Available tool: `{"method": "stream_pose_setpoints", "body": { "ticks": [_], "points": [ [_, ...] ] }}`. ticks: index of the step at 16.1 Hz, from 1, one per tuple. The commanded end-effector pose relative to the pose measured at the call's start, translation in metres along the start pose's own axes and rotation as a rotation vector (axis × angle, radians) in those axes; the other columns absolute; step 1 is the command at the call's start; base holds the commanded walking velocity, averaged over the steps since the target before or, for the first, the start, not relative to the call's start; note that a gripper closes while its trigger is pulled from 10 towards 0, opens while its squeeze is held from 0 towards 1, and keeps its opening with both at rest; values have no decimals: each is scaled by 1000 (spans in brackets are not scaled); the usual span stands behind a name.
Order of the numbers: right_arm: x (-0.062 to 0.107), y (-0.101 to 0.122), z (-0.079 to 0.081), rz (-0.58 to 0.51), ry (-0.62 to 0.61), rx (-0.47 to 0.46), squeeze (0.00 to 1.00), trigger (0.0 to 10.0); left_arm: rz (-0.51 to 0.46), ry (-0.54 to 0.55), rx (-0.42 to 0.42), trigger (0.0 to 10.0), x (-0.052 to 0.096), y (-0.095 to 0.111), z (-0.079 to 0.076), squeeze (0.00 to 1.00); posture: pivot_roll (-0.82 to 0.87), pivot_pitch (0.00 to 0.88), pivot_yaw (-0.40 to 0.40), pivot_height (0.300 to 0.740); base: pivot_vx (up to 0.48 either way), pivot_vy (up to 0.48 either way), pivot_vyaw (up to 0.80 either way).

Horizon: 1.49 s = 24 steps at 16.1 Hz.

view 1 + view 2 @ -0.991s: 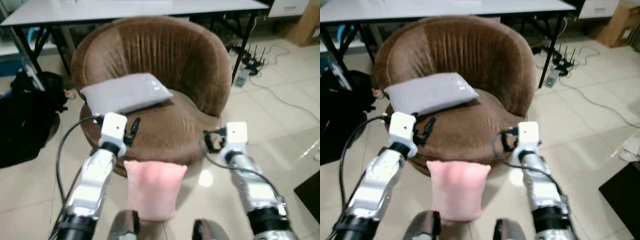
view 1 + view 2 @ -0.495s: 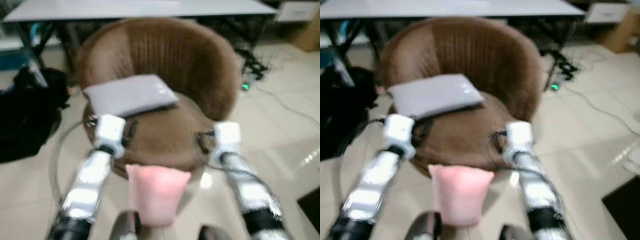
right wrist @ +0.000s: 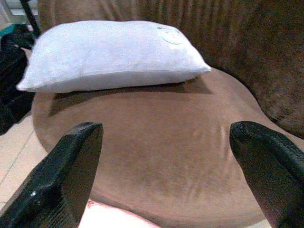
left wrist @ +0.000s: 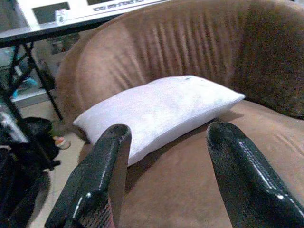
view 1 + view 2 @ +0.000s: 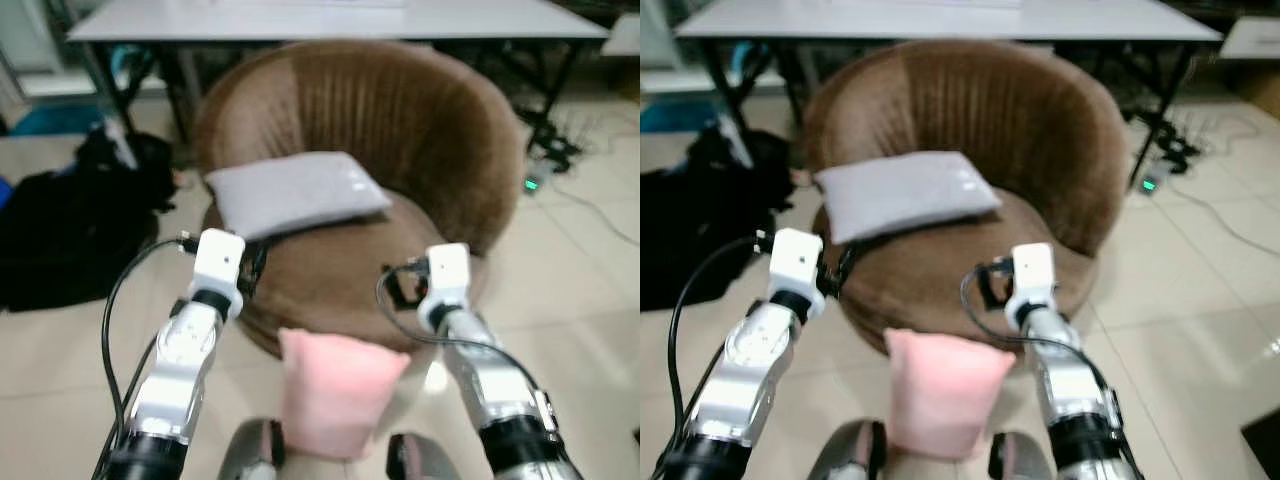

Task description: Move the pillow to the sofa from floor

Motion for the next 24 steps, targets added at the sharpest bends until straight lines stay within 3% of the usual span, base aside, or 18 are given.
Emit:
{"method": "stream_pose_setpoints", "body": {
  "ticks": [1, 4, 11, 24],
  "points": [
    [1, 3, -7, -6, -17, -2, 0, 10000, 11, -10, -10, 10000, 0, -1, -2, 0, 23, 0, 3, 636, 0, 0, 0],
    [1, 1, -7, -2, -18, -12, 0, 10000, 70, -75, -58, 10000, 6, -18, -9, 0, 22, 0, 5, 636, 0, 0, 0],
    [2, -1, -8, 6, -26, -24, 0, 10000, 72, -76, -63, 10000, 8, -19, -8, 0, 24, 0, 6, 577, 0, 0, 0],
    [3, -3, -10, 14, -36, -18, 0, 10000, 72, -81, -71, 10000, 8, -20, -10, 0, 22, 0, 6, 577, 0, 0, 0]
  ]
}}
Point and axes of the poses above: a point about 5 cm out from each wrist's last joint towards the gripper, its own x axis pointing back from the gripper into the wrist, its own y axis along the axis of the wrist's last joint, z = x × y, the point moved 2 cm from there along -x, pointing out of the wrist towards the gripper
